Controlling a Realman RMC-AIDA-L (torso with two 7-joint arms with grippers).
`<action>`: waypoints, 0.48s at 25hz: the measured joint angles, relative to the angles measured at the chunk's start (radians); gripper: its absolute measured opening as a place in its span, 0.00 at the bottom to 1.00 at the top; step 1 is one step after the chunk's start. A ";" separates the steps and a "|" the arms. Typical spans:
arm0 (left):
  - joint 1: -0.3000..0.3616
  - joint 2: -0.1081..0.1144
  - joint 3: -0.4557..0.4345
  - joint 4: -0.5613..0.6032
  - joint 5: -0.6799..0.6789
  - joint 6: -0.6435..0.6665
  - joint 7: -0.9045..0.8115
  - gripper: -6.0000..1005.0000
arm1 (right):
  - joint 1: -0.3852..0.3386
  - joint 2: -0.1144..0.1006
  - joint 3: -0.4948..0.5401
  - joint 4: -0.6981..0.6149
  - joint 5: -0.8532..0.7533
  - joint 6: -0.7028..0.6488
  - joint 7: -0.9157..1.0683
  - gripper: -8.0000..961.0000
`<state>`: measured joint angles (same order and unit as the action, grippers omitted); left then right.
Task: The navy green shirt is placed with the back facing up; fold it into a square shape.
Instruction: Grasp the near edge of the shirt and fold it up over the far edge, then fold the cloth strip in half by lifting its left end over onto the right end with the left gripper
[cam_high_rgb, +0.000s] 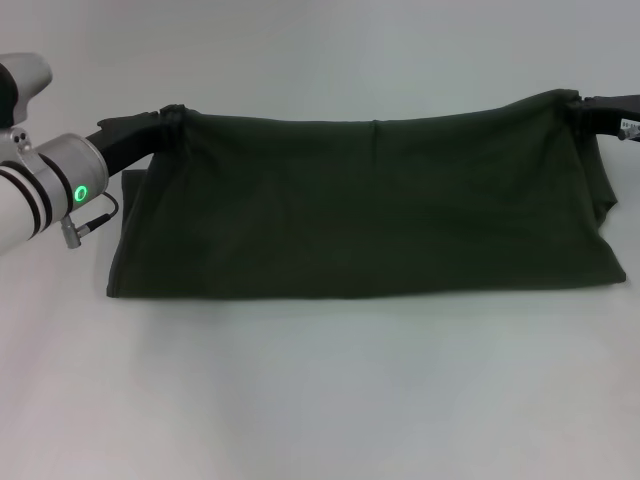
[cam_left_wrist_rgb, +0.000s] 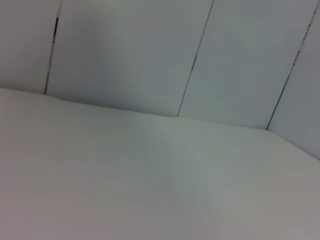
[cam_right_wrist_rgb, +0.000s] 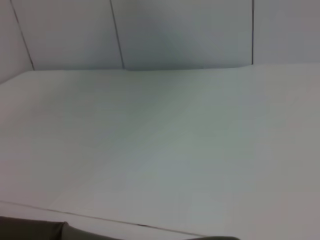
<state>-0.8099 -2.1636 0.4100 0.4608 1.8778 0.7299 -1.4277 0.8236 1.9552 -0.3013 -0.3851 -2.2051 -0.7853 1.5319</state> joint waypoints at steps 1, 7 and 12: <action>0.000 -0.001 0.000 0.000 0.000 0.000 0.000 0.05 | 0.001 0.003 -0.002 0.000 0.000 0.008 0.000 0.05; -0.001 -0.005 0.000 -0.002 -0.016 -0.015 0.001 0.05 | 0.004 0.027 -0.046 -0.008 0.006 0.067 -0.013 0.08; 0.002 -0.006 0.000 -0.010 -0.086 -0.060 0.008 0.20 | 0.003 0.055 -0.060 -0.059 0.007 0.120 -0.008 0.12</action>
<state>-0.8078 -2.1698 0.4098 0.4506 1.7921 0.6696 -1.4193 0.8269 2.0099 -0.3613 -0.4436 -2.1977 -0.6653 1.5244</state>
